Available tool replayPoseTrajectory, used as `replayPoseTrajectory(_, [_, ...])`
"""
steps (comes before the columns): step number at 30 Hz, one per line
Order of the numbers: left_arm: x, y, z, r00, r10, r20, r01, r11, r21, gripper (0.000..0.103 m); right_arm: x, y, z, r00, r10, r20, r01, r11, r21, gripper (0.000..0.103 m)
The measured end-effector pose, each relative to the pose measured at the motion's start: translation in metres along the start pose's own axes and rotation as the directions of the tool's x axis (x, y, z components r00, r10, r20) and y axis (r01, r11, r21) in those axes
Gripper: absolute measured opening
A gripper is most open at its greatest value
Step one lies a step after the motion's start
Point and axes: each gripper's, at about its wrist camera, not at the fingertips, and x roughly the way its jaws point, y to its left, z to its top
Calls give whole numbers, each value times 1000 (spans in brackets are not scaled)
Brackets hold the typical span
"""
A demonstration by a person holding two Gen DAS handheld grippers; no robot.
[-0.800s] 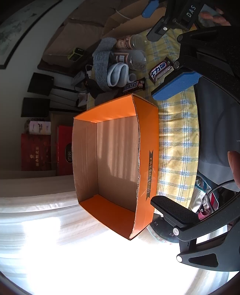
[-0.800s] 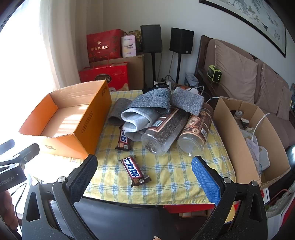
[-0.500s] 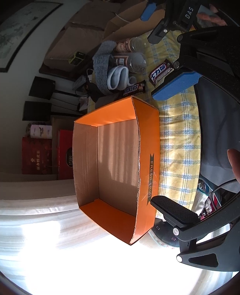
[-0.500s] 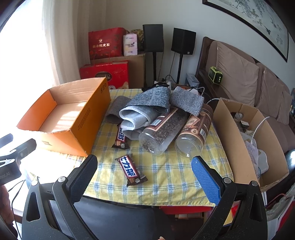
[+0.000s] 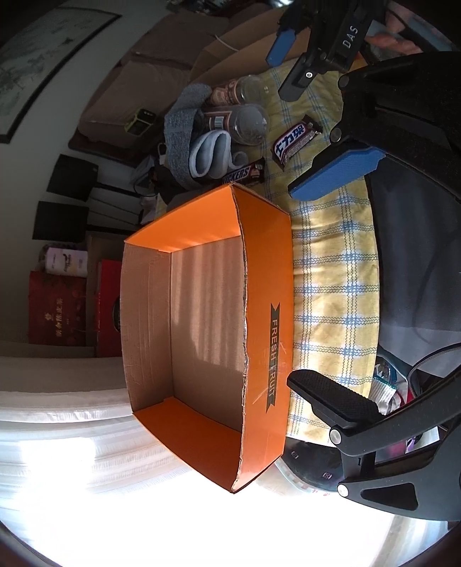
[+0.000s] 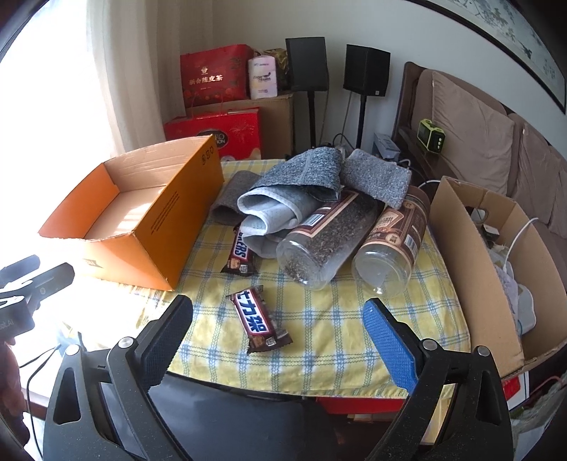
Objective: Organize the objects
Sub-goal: 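Reach the right gripper to the Chinese-label Snickers bar and grasp it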
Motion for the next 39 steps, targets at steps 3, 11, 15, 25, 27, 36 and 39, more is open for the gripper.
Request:
replayPoseTrajectory(3, [6,-2,-6,1000,-11,-15,11,1000,6,92,15,2,-5,998,42,-36,-43,999,-12,80])
replayPoseTrajectory(11, [11,-7,-12,999,-28,-16,28,999,28,91,55,9,-12,987,108,-118,-115,992,-53,59])
replayPoseTrajectory(15, [14,-11,-13,999,-46,-23,46,998,37,91,67,14,-13,987,96,-131,-108,990,-88,59])
replayPoseTrajectory(25, [11,-29,-14,999,-50,-11,51,994,99,91,83,15,-20,988,63,-143,-84,986,-147,31])
replayPoseTrajectory(27, [10,-37,-13,998,-56,-7,56,991,124,91,79,12,-20,986,77,-147,-97,986,-134,29])
replayPoseTrajectory(36, [14,-87,-7,994,-106,-23,109,968,226,80,35,-26,-19,987,130,-96,-128,991,24,29])
replayPoseTrajectory(39, [15,-104,-4,991,-130,-21,131,959,250,80,16,-43,-17,991,120,-64,-116,991,72,29])
